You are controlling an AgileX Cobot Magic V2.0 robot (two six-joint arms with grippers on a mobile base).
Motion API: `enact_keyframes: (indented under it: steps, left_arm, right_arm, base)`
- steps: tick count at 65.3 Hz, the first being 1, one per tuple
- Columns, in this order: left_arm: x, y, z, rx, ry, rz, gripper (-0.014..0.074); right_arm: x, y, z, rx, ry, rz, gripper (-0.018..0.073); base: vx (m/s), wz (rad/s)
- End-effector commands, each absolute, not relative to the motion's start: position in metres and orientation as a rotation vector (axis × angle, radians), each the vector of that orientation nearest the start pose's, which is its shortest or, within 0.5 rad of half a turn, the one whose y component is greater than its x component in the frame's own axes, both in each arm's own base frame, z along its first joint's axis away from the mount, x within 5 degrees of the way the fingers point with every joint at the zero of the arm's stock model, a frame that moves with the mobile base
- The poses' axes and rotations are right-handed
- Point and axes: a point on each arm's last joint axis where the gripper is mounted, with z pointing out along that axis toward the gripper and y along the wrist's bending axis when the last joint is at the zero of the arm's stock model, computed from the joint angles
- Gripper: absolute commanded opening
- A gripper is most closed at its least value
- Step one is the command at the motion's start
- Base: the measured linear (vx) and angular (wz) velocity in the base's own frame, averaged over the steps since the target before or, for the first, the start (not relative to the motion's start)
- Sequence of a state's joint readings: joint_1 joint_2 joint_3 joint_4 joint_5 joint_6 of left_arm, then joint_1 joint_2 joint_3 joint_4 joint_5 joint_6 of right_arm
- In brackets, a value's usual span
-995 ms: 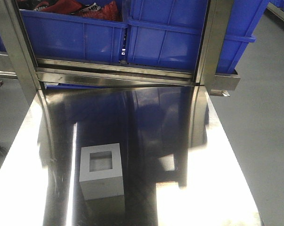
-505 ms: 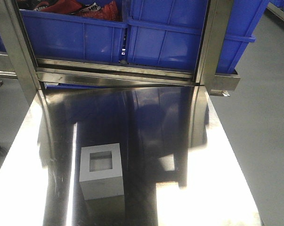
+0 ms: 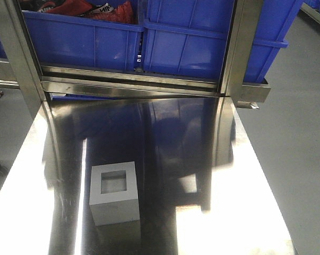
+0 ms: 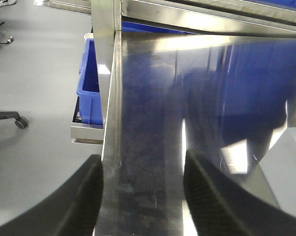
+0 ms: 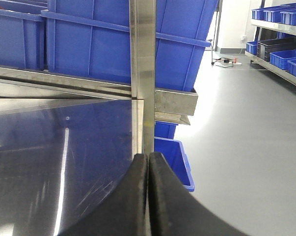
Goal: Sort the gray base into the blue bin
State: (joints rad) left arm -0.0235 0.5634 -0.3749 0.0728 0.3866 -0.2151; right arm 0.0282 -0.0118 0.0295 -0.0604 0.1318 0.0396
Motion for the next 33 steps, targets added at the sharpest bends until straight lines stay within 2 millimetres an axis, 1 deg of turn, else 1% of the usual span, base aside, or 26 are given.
enact_keyframes:
  steps: [1, 33]
  left_arm:
    - [0.119, -0.0012, 0.2763, -0.138, 1.963, -0.097, 0.0383]
    - [0.1199, -0.0016, 0.2793, -0.145, 1.937, -0.109, 0.0377]
  right_arm:
    - [0.0565, 0.0011, 0.194, -0.043, 1.562, -0.009, -0.0009]
    - [0.0565, 0.0011, 0.1941, -0.043, 1.561, -0.009, -0.0009]
  base:
    - [0.0, 0.0]
    - [0.0, 0.0]
